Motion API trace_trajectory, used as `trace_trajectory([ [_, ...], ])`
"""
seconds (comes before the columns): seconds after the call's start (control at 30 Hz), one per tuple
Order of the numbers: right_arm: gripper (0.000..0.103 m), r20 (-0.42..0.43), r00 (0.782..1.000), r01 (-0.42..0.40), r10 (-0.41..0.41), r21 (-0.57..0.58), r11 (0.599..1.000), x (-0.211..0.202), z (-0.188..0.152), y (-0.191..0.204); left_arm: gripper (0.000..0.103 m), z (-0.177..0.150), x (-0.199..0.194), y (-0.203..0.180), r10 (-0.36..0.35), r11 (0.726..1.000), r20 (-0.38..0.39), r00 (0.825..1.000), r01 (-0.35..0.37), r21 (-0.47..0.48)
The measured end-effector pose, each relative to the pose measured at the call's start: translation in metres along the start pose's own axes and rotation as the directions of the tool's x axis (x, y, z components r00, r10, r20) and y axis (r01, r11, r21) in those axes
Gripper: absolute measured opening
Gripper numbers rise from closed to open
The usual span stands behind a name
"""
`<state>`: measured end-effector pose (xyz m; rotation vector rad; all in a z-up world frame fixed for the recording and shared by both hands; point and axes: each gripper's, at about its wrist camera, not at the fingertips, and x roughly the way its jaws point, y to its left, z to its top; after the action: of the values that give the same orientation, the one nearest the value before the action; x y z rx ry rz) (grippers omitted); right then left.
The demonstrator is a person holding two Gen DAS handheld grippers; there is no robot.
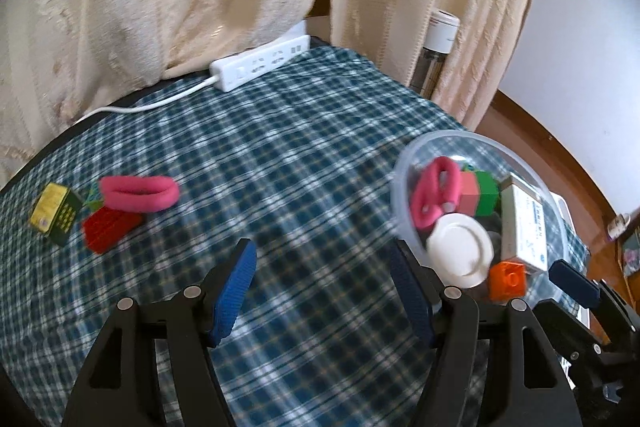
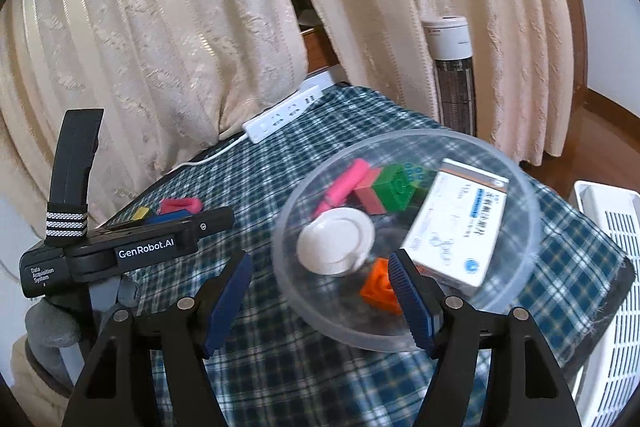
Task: Organize objects
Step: 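Move both grippers back toward the red brick and pink loop, then grasp the red brick with the left gripper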
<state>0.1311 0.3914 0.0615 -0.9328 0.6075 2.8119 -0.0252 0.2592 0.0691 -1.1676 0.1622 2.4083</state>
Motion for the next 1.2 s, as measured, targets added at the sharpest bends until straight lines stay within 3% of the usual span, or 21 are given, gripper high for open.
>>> trace_trajectory([
  [0.6, 0.074, -0.087, 0.994, -0.068, 0.058, -0.113, 0.991, 0.039, 0.0, 0.067, 0.07, -0.02, -0.022, 0.102, 0.106, 0.986, 0.002, 0.994, -0.105, -0.129],
  [0.73, 0.086, -0.089, 0.994, -0.08, 0.068, -0.14, 0.987, 0.049, -0.001, 0.082, 0.07, -0.024, -0.025, 0.121, 0.123, 0.981, -0.002, 0.992, -0.122, -0.152],
  [1.2, 0.087, -0.22, 0.975, -0.073, 0.029, -0.195, 0.978, 0.102, -0.013, 0.115, 0.07, -0.033, -0.019, 0.17, 0.172, 0.958, -0.036, 0.984, -0.176, -0.225],
])
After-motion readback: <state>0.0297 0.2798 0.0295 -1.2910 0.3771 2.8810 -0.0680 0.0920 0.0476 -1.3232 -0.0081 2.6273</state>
